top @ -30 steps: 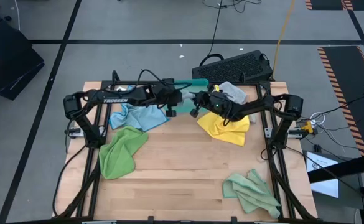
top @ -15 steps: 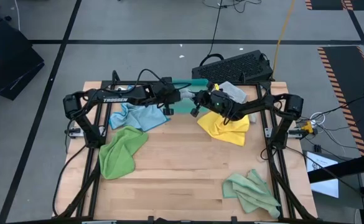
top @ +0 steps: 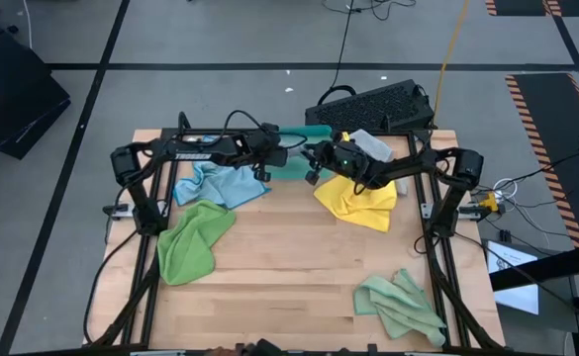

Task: Fold microfiber towels
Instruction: Put the folded dark gray microfiber towel into the green bin

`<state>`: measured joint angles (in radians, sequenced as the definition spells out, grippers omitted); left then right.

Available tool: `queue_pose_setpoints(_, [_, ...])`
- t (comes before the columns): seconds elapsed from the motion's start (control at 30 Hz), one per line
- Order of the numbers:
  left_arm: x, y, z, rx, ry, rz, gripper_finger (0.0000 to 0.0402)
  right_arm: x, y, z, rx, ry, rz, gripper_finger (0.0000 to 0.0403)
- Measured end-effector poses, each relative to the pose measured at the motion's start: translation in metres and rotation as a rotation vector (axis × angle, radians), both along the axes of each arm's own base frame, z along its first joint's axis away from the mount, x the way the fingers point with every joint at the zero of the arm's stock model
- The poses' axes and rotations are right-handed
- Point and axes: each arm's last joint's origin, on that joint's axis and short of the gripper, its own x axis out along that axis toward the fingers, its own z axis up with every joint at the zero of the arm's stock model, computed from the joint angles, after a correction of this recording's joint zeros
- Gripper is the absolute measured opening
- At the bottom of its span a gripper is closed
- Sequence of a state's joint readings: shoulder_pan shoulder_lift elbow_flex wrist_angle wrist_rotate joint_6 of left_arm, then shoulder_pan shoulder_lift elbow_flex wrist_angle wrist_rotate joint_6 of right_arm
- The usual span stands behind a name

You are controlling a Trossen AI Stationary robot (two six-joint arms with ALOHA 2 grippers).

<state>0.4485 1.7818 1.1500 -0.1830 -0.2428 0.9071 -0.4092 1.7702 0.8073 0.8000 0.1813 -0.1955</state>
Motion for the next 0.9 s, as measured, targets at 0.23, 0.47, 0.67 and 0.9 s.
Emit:
queue_pose_setpoints(0.23, [-0.004, 0.014, 0.002, 0.039, -0.004, 0.011, 0.0012, -0.006, -0.009, -0.005, 0.035, 0.035, -0.035, 0.0111])
queue_pose_setpoints(0.47, [-0.015, 0.034, 0.003, 0.038, -0.022, 0.018, 0.0006, -0.009, -0.016, -0.005, 0.055, 0.022, -0.063, 0.0111])
queue_pose_setpoints(0.67, [-0.019, 0.041, 0.003, 0.01, -0.041, 0.026, 0.0012, -0.009, -0.015, -0.005, 0.073, 0.012, -0.054, 0.0112])
queue_pose_setpoints(0.9, [-0.02, 0.047, 0.002, 0.011, -0.06, 0.028, 0.0009, -0.003, -0.005, -0.004, 0.192, -0.058, 0.079, 0.0112])
